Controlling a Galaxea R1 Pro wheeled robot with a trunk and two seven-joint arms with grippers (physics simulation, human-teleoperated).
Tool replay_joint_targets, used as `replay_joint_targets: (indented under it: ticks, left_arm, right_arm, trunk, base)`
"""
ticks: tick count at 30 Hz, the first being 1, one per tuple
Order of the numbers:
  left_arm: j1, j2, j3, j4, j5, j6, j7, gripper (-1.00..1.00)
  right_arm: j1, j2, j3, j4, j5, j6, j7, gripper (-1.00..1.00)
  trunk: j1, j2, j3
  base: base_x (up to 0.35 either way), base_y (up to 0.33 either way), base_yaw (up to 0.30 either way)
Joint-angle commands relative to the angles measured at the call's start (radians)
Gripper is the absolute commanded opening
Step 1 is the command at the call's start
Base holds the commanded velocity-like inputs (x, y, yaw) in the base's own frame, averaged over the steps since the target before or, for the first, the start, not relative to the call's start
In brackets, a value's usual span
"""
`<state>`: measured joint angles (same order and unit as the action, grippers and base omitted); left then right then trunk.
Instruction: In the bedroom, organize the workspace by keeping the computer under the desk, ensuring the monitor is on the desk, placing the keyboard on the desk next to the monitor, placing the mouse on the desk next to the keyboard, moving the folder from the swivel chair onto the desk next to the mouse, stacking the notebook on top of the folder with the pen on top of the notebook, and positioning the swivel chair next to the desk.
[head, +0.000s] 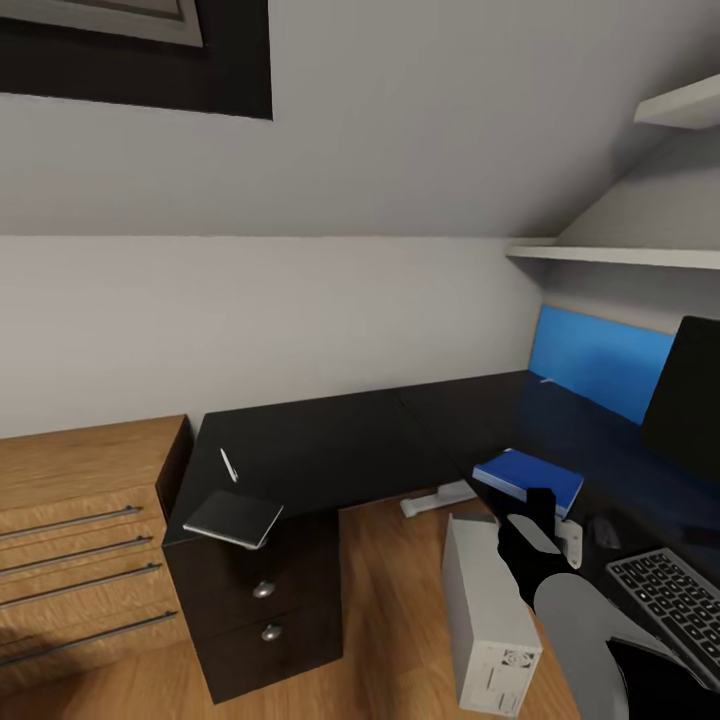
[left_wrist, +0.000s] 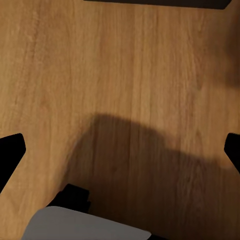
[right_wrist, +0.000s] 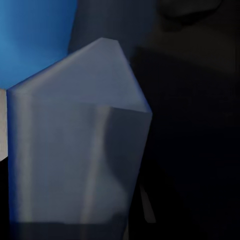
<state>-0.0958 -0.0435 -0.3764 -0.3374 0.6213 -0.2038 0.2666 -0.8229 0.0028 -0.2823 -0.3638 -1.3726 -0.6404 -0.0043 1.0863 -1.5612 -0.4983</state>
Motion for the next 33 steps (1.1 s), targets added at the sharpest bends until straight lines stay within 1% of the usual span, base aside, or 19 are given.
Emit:
replay_joint_targets:
  ticks: [1,5,19,23,29,33]
  left_arm:
    - [-0.001,0.001,-0.009,0.000,0.008,-0.004,0.006,1.00]
    - [-0.001,0.001,-0.009,0.000,0.008,-0.004,0.006,1.00]
    - [-0.001,0.000,-0.013,0.000,0.006,-0.006,0.002,1.00]
    - [-0.001,0.001,-0.015,0.001,0.005,-0.026,0.002,1.00]
    - [-0.001,0.001,-0.015,0.002,0.005,-0.031,0.001,1.00]
    - [-0.001,0.001,-0.015,0.005,0.005,-0.031,0.000,1.00]
  right_arm:
    - [-0.001,0.000,0.000,-0.001,-0.003,-0.002,0.000,-1.00]
    - [0.000,0.000,0.000,-0.001,-0.003,-0.002,0.000,-1.00]
    - [-0.001,0.000,0.000,-0.001,-0.005,-0.002,-0.002,-1.00]
    - [-0.001,0.000,0.000,-0.001,-0.004,-0.002,-0.002,-1.00]
    - [0.000,0.000,0.000,-0.001,-0.003,-0.002,-0.001,-1.00]
    - [0.000,-0.001,0.000,-0.001,-0.003,-0.002,-0.001,-1.00]
  trunk:
    - [0.004,-0.008,-0.004]
    - [0.019,-0.036,-0.017]
    - [0.019,-0.036,-0.017]
    - [0.019,-0.036,-0.017]
    - [0.019,-0.036,-0.017]
    - [0.019,-0.036,-0.017]
  base:
    - [0.000,0.000,0.000]
    - [0.000,0.000,0.000]
    - [0.002,0.000,0.000]
    - [0.137,0.000,0.000]
    - [0.068,-0.006,0.000]
    - [0.199,-0.128,0.000]
